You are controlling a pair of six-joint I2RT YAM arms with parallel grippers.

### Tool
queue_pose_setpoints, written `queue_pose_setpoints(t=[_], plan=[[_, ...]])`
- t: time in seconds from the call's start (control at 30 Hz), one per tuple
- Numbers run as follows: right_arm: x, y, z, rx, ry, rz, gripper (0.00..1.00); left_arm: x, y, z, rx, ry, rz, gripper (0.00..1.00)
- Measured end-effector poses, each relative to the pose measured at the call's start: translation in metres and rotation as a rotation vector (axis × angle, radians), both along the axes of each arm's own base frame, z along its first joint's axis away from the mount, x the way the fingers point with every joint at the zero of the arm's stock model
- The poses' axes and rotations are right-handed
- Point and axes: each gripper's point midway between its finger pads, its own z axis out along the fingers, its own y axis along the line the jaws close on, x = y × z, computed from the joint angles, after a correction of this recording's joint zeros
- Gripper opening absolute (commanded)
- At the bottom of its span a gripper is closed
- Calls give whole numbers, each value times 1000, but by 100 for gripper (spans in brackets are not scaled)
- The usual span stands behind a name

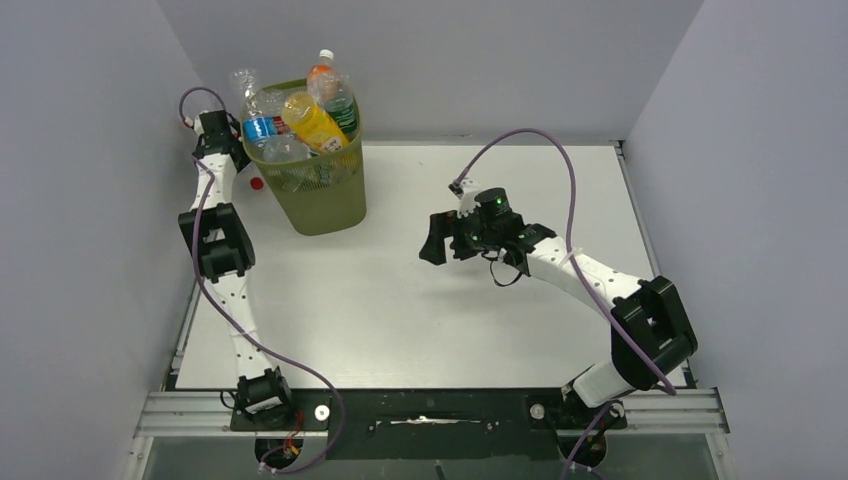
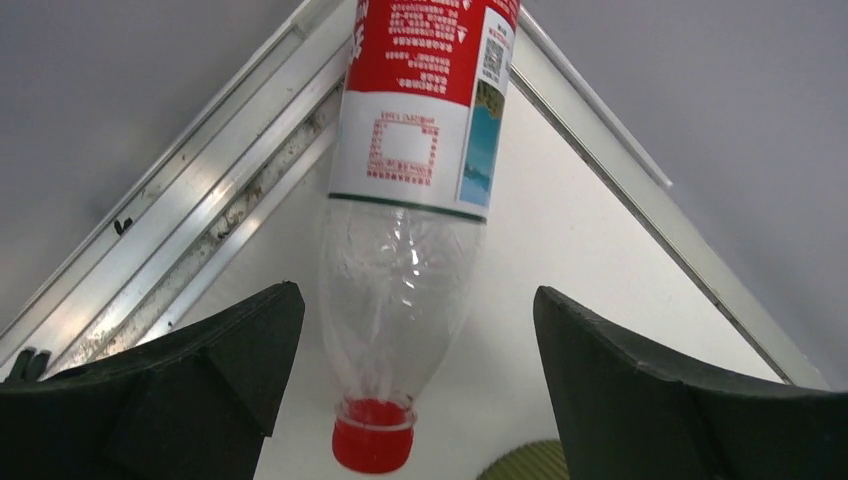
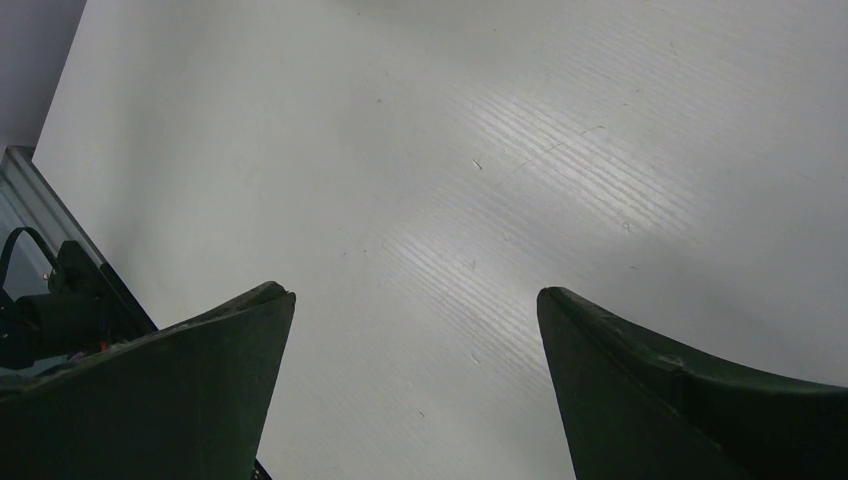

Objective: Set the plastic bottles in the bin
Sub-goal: Pick up the plastic bottle at the center of the board.

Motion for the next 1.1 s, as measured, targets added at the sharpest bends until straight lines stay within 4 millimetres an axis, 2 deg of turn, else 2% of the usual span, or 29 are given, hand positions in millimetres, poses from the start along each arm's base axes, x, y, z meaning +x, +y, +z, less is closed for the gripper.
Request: queue_pose_setpoints(t=[0.23,0.37,0.47,0.67,0.77,0.87,0.93,1.0,1.1], plan=[[-2,-2,-7,3,17,1,98,8,13,-27,57,37,14,82],[-4,-2,-11,4,30,0,98,5,19,-48,83,75,21,58],[-5,-2,-11,9,38,-2,98,8,20,-46,89,63,20,45],[-6,0,-11,18,41,-3,98,5,16,-49,96,52,20,43],[-7,0,-13,21,46,1,98,-17,8,-44,90,87,23,42],[-8,1,-12,26,49,6,98,-41,0,-26,86,100,24,42],[-9,1,-13,26,50,7,98,-56,-6,2,90,75,23,42],[-10,2,-12,26,50,10,98,-65,-9,40,100,20,25,42],[-13,5,-12,26,50,18,98,-76,-12,129,133,-132,29,43]])
